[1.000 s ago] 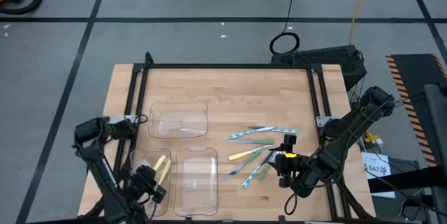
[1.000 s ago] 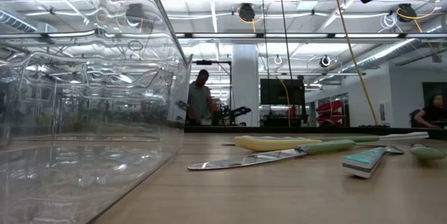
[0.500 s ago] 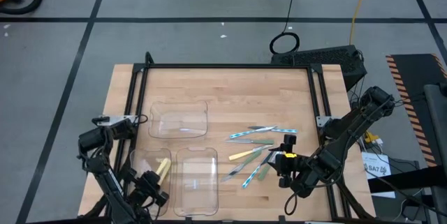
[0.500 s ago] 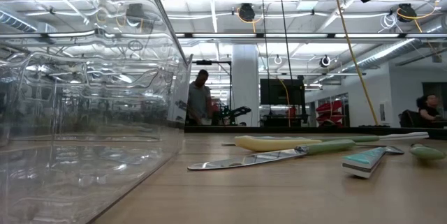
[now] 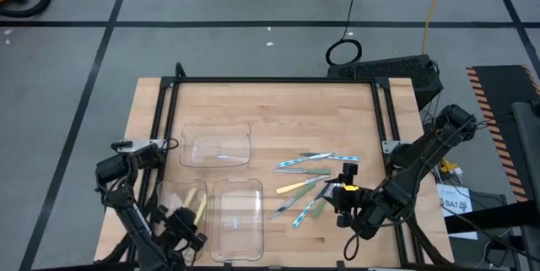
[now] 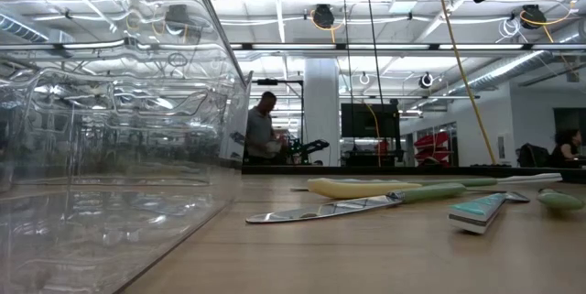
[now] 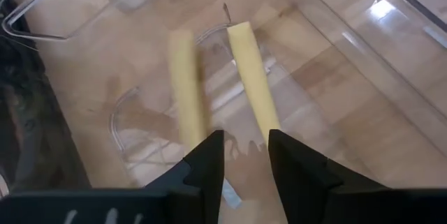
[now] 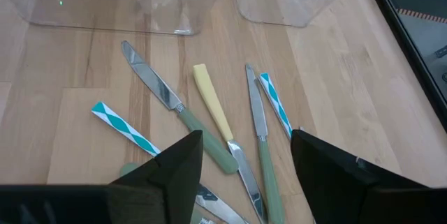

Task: Sort silverware by color (type)
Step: Put the right yellow table knife into the bottom left transparent bin, then put the yellow table knife into the bottom left transparent bin

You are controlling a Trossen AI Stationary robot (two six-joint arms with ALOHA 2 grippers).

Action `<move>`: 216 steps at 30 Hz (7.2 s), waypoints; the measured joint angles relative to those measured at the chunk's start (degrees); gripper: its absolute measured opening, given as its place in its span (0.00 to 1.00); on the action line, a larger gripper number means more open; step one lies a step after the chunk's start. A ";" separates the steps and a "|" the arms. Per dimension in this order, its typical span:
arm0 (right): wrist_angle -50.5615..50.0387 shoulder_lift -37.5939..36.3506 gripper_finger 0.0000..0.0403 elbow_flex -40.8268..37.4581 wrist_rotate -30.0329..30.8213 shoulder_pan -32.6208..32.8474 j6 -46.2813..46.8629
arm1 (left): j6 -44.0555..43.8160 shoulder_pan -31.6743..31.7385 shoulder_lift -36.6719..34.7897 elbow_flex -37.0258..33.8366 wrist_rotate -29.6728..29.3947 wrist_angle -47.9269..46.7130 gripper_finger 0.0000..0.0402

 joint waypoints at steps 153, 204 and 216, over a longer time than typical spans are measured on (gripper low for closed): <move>115.11 1.68 0.13 -26.53 -0.92 0.63 -63.30 | 121.25 33.28 10.85 13.80 -25.96 94.86 0.74; 115.44 2.32 0.13 -26.53 -12.28 -0.47 -61.48 | 132.42 36.69 13.35 13.73 -16.30 107.58 0.24; 116.06 2.28 0.13 -26.53 -4.10 0.05 -62.73 | 131.65 34.87 13.22 17.62 -27.44 107.72 0.48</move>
